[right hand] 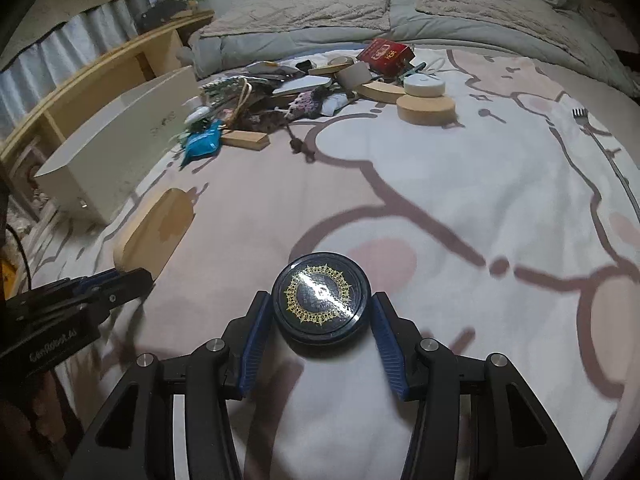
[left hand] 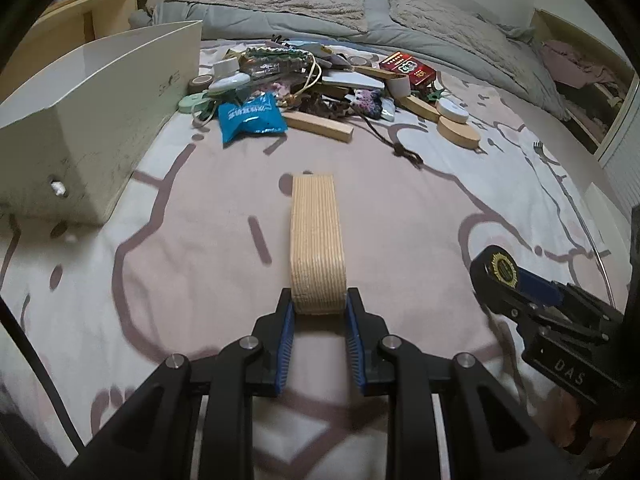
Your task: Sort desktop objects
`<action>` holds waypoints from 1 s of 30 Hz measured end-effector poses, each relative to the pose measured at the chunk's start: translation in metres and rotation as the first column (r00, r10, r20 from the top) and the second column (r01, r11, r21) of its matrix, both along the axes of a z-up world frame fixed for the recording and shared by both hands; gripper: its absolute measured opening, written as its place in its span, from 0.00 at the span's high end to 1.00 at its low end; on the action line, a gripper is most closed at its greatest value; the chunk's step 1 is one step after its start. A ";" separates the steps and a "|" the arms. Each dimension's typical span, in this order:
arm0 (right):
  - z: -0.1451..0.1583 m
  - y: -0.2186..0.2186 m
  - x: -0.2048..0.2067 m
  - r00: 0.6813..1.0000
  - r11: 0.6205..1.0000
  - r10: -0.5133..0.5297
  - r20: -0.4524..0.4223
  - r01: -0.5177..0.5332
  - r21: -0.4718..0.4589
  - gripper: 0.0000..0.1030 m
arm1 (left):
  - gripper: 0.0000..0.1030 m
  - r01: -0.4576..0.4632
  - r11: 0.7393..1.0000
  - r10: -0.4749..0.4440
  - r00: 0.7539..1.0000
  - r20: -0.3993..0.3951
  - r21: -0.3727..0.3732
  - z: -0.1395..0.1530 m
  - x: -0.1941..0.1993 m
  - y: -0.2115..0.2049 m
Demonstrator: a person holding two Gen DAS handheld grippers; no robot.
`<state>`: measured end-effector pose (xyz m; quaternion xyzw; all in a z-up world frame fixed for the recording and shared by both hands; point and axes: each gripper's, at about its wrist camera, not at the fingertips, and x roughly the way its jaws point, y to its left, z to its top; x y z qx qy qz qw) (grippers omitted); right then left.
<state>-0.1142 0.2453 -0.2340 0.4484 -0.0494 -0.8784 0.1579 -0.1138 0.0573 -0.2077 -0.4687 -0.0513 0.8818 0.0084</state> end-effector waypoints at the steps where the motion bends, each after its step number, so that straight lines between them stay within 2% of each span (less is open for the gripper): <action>1: -0.001 0.002 0.005 1.000 1.000 0.003 -0.007 -0.003 -0.009 0.50 | 0.76 -0.002 1.000 0.002 1.000 0.000 -0.004 0.000 0.004 0.001; 9: -0.007 0.009 0.026 0.997 0.998 0.018 -0.074 -0.022 -0.054 0.50 | 0.76 -0.045 0.999 0.045 0.999 0.020 -0.014 -0.004 0.026 0.009; 13: -0.013 0.007 0.031 0.993 0.999 0.033 -0.117 -0.037 -0.032 0.50 | 0.76 -0.083 0.996 0.084 0.996 0.037 -0.009 -0.007 0.037 0.006; 15: -0.014 0.008 0.033 0.990 0.999 0.041 -0.131 -0.045 -0.026 0.50 | 0.68 -0.108 0.994 0.108 0.993 0.051 0.002 -0.008 0.041 0.002; 19: -0.016 0.012 0.033 0.990 0.998 0.039 -0.133 -0.047 -0.053 0.51 | 0.65 -0.174 0.985 0.174 0.983 0.064 -0.003 -0.006 0.046 -0.004; 22: -0.016 0.013 0.034 0.990 0.997 0.041 -0.137 -0.049 -0.059 0.51 | 0.61 -0.218 0.976 0.216 0.974 0.066 0.021 -0.003 0.052 -0.007; 24: -0.017 0.012 0.033 0.990 0.997 0.041 -0.137 -0.050 -0.059 0.51 | 0.58 -0.225 0.973 0.223 0.973 0.060 0.040 -0.001 0.056 -0.006; 30: -0.018 0.012 0.035 0.990 0.997 0.038 -0.135 -0.046 -0.058 0.51 | 0.57 -0.191 0.979 0.190 0.981 0.033 0.067 0.011 0.058 0.013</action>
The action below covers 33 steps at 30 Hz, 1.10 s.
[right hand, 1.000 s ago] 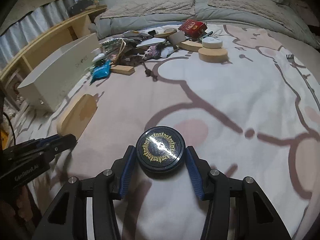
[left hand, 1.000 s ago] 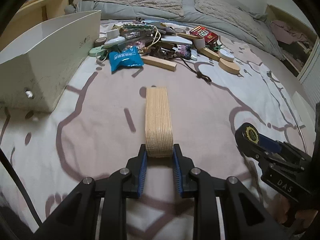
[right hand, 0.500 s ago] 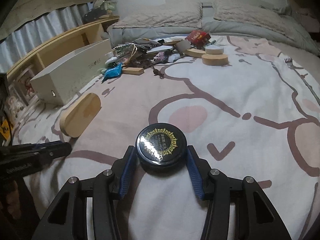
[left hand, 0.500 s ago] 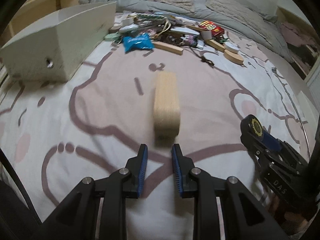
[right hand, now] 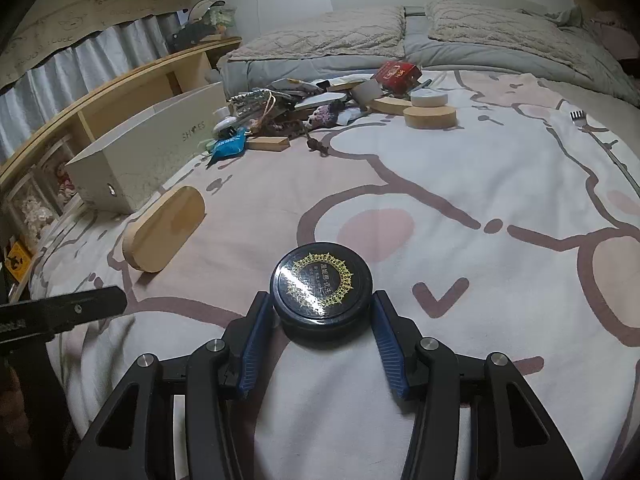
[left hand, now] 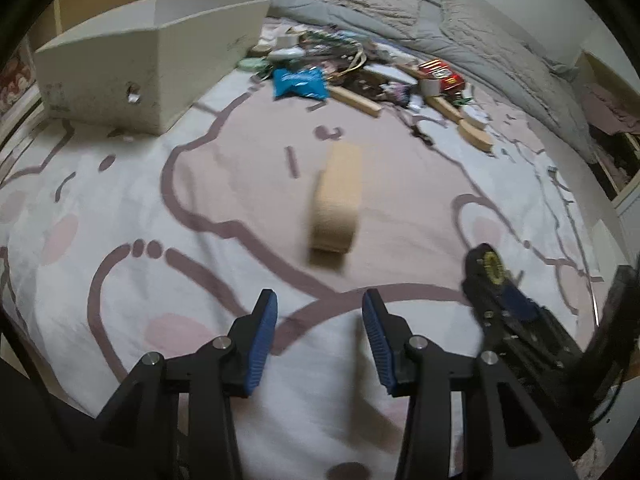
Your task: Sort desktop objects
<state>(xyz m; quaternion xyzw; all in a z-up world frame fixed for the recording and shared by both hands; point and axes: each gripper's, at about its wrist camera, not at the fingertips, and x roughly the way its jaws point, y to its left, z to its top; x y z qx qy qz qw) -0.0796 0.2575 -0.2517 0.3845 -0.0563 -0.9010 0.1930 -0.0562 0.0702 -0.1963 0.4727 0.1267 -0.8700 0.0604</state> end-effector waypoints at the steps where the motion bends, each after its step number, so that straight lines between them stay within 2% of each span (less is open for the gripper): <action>1: 0.000 0.000 0.000 1.000 1.000 -0.001 -0.002 0.001 0.001 0.51 | 0.56 0.003 1.000 -0.003 1.000 -0.012 -0.005 0.003 -0.001 0.003; 3: 0.001 0.000 0.002 1.000 1.000 -0.003 -0.005 0.003 0.003 0.51 | 0.46 -0.005 1.000 0.005 1.000 -0.031 -0.007 0.007 -0.004 0.004; 4: 0.001 -0.001 0.002 1.000 1.000 -0.004 -0.006 0.004 0.008 0.51 | 0.45 -0.015 1.000 0.015 0.999 -0.038 -0.003 0.009 -0.006 0.004; 11: 0.002 -0.005 0.009 0.999 0.999 -0.032 -0.031 0.034 0.038 0.49 | 0.44 -0.060 0.998 0.061 0.997 -0.037 0.011 0.007 -0.026 -0.015; 13: 0.002 -0.006 0.010 0.999 0.999 -0.020 -0.027 0.021 0.033 0.40 | 0.44 -0.060 0.998 0.060 0.998 -0.027 0.007 0.003 -0.028 -0.021; 15: 0.003 -0.015 0.011 0.999 0.997 0.036 -0.020 -0.034 0.063 0.16 | 0.44 -0.066 0.998 0.066 0.998 -0.019 0.021 -0.001 -0.029 -0.028; 16: 0.003 -0.020 0.012 0.999 0.995 0.049 -0.020 -0.047 0.084 0.12 | 0.44 -0.077 0.997 0.077 0.997 -0.020 0.033 -0.002 -0.029 -0.034; 18: 0.003 -0.027 0.016 0.998 0.989 0.052 -0.027 -0.048 0.140 0.11 | 0.44 -0.095 0.995 0.096 0.995 -0.023 0.045 -0.002 -0.030 -0.042; 23: 0.002 -0.024 0.014 0.999 0.993 0.031 -0.016 -0.029 0.113 0.10 | 0.44 -0.145 0.989 0.146 0.989 -0.026 0.038 -0.004 -0.030 -0.063; 26: 0.003 -0.027 0.014 0.999 0.993 0.041 0.000 -0.041 0.107 0.00 | 0.44 -0.162 0.984 0.163 0.987 -0.008 0.074 -0.007 -0.028 -0.071; 33: 0.003 -0.036 0.021 1.000 0.986 0.007 -0.007 -0.005 0.169 0.00 | 0.42 -0.086 0.990 0.086 0.996 0.004 0.113 -0.010 -0.026 -0.060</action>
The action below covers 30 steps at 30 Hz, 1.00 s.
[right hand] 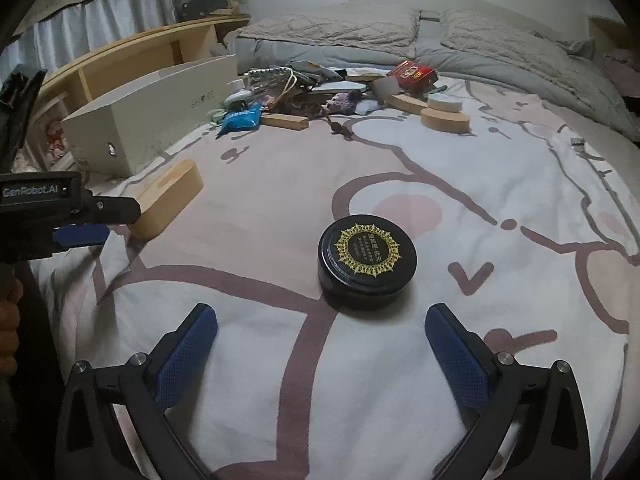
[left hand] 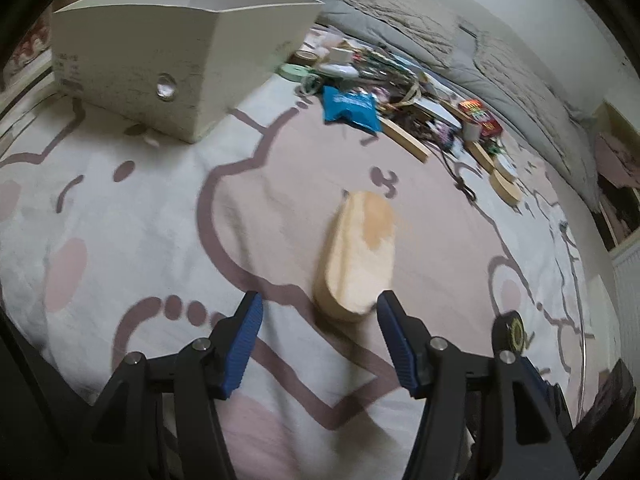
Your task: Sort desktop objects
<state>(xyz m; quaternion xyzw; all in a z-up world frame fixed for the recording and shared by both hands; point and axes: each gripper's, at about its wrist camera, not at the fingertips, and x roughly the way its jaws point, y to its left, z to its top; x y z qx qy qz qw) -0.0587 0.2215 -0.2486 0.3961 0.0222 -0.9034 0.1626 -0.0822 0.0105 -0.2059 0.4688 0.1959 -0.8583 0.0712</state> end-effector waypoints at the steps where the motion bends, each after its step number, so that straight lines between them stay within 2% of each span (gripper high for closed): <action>1: 0.000 -0.002 0.001 1.000 1.000 0.000 0.000 0.000 0.020 0.00 | 0.42 0.015 1.000 -0.015 1.000 0.001 0.000 -0.001 0.000 0.003; 5: 0.000 -0.007 0.000 1.000 0.998 -0.019 0.022 0.018 0.059 0.00 | 0.42 0.058 0.998 -0.057 0.998 0.010 -0.031 -0.005 -0.002 0.014; 10: 0.002 -0.008 -0.004 0.998 0.997 -0.026 0.054 0.022 0.074 0.00 | 0.42 0.041 0.997 -0.040 0.999 0.013 -0.065 -0.008 -0.003 0.014; 12: 0.004 -0.006 -0.006 0.997 0.998 -0.024 0.075 0.019 0.064 0.00 | 0.42 0.022 0.996 -0.021 1.000 0.013 -0.088 -0.008 -0.002 0.010; 15: 0.008 -0.002 -0.008 0.996 0.999 -0.035 0.087 0.031 0.043 0.00 | 0.42 -0.013 0.998 0.014 1.000 0.013 -0.069 -0.009 0.000 0.001; 19: 0.013 0.008 -0.012 0.994 0.997 -0.069 0.086 0.070 -0.012 0.00 | 0.42 -0.055 0.995 0.056 0.998 0.008 -0.081 -0.008 0.003 -0.008; 24: 0.013 0.019 -0.024 0.990 0.989 -0.085 0.116 0.098 -0.108 0.17 | 0.42 -0.100 0.988 0.101 0.995 0.004 -0.115 -0.007 0.005 -0.018; 27: 0.014 0.017 -0.030 0.992 0.990 -0.078 0.103 0.090 -0.112 0.30 | 0.42 -0.118 0.984 0.120 0.993 0.004 -0.134 -0.009 0.004 -0.024; 30: 0.012 0.014 -0.036 0.991 0.990 -0.096 0.098 0.105 -0.095 0.37 | 0.42 -0.126 0.975 0.130 0.992 0.008 -0.186 -0.011 0.002 -0.027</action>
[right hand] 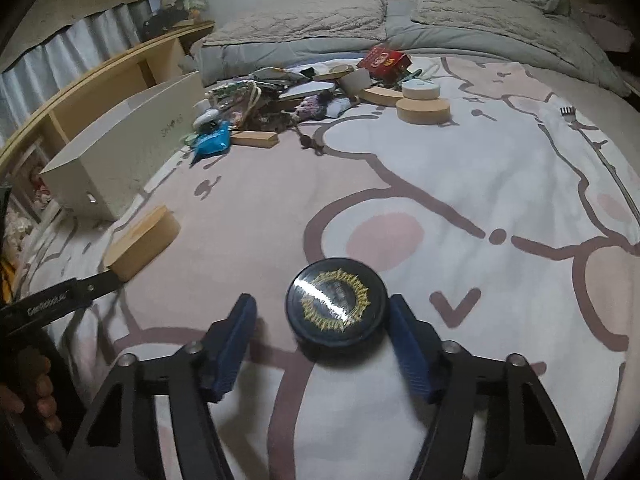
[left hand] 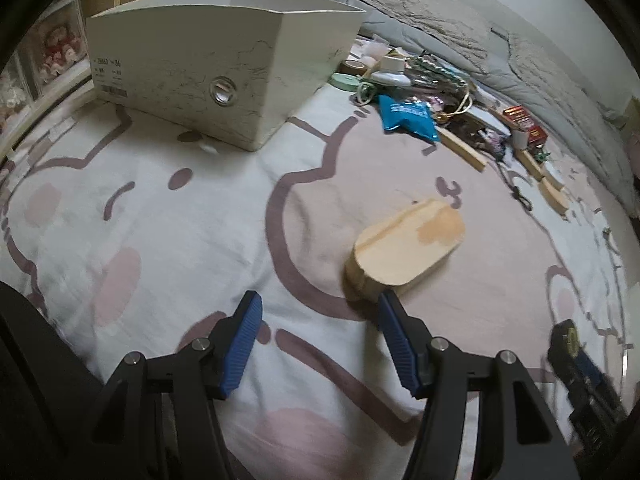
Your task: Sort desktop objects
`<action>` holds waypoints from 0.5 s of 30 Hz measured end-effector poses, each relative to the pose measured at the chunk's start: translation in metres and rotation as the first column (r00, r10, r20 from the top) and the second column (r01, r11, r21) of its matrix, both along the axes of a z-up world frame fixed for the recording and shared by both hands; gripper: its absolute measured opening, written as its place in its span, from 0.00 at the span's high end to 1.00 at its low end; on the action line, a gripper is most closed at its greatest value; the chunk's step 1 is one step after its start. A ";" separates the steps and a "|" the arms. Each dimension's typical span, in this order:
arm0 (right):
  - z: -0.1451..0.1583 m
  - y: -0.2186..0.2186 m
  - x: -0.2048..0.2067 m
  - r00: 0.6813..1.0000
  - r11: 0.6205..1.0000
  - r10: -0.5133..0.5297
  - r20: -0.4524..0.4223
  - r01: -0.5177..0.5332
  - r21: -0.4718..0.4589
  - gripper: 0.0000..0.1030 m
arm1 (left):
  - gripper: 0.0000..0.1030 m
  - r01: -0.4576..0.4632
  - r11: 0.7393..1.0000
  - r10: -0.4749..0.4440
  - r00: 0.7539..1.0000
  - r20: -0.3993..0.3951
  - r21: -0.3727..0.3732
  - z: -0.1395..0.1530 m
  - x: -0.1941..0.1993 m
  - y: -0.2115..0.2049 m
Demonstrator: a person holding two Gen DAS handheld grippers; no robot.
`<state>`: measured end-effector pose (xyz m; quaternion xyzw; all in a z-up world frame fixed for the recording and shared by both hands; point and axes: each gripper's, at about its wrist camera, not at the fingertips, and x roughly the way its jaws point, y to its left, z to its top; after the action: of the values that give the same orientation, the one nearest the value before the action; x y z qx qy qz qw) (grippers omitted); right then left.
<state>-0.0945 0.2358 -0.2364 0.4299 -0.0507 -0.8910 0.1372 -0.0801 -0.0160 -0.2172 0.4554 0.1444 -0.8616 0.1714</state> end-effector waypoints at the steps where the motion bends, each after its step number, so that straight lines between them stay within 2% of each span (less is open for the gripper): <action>1: -0.001 0.000 -0.001 1.000 1.000 -0.007 -0.004 0.007 0.001 0.37 | 0.42 -0.006 1.000 0.006 1.000 0.003 -0.017 -0.001 -0.001 -0.002; 8: -0.007 -0.006 -0.004 1.000 0.999 0.008 -0.029 -0.006 0.045 0.37 | 0.41 -0.068 0.995 0.068 0.998 0.002 -0.067 -0.003 -0.012 -0.022; 10: -0.008 -0.001 -0.004 1.000 1.000 0.003 -0.029 -0.003 0.006 0.36 | 0.37 -0.072 0.995 0.072 0.997 0.004 -0.070 -0.004 -0.017 -0.024; 13: -0.008 0.007 -0.004 1.000 0.998 0.003 -0.023 -0.004 -0.057 0.36 | 0.37 -0.077 0.993 0.078 0.997 0.006 -0.087 -0.003 -0.022 -0.023; 15: -0.009 0.008 -0.002 1.000 0.998 0.004 -0.026 -0.006 -0.069 0.37 | 0.37 -0.075 0.994 0.075 0.997 0.004 -0.081 -0.003 -0.022 -0.025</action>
<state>-0.0964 0.2438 -0.2453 0.4134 -0.0784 -0.8939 0.1547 -0.1019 -0.0411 -0.2197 0.4456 0.1259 -0.8580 0.2223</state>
